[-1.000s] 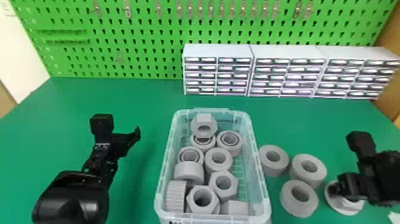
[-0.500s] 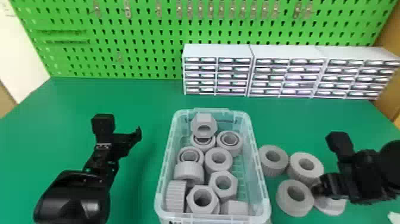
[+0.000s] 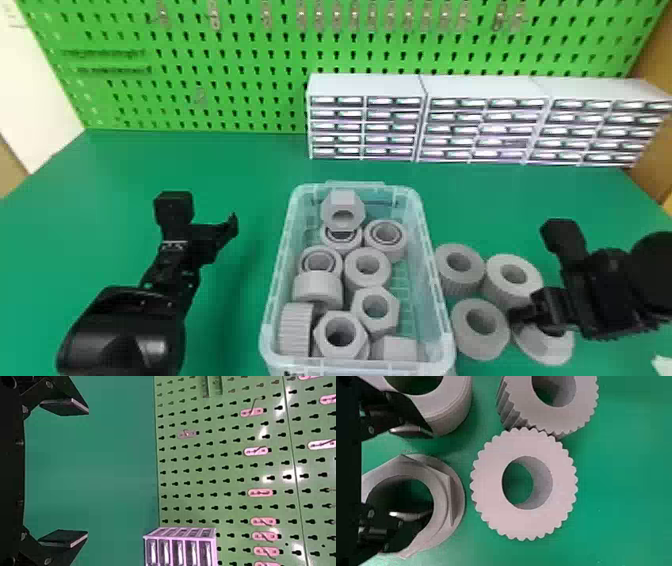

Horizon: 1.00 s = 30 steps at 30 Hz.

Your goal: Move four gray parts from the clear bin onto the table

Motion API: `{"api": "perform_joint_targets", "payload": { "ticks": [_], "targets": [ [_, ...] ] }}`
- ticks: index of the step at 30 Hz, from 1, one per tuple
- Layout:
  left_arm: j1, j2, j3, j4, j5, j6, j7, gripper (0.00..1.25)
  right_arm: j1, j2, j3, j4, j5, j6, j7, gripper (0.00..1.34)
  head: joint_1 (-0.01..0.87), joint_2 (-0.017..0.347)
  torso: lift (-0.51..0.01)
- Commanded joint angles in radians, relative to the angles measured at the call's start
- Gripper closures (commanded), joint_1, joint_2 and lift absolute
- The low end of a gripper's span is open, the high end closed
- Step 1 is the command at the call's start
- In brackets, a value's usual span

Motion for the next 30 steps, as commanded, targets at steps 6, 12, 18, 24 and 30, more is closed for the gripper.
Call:
{"api": "perform_joint_targets", "payload": {
  "ticks": [6, 12, 18, 24, 30],
  "targets": [
    [0.000, 0.000, -0.001, 0.001, 0.000, 0.000, 0.000, 0.18, -0.005, -0.003, 0.004, 0.000, -0.005, 0.003, 0.000, 0.35, 0.693, 0.072, -0.052],
    [0.000, 0.000, -0.001, 0.001, 0.000, 0.000, 0.000, 0.18, -0.010, 0.000, 0.006, 0.000, -0.011, 0.003, 0.000, 0.35, 0.693, 0.072, -0.052],
    [0.000, 0.000, -0.001, 0.001, 0.000, 0.000, 0.000, 0.18, -0.030, -0.005, 0.021, -0.012, -0.049, 0.003, 0.000, 0.35, 0.693, 0.072, -0.052],
    [0.000, 0.000, -0.002, 0.001, 0.000, 0.000, 0.000, 0.18, -0.054, -0.006, 0.021, -0.071, -0.072, 0.003, 0.000, 0.36, 0.693, 0.072, -0.052],
    [0.000, 0.000, -0.002, 0.001, 0.000, 0.000, 0.000, 0.18, -0.074, -0.003, 0.003, -0.135, -0.100, 0.003, 0.000, 0.37, 0.693, 0.072, -0.052]
  ]
}}
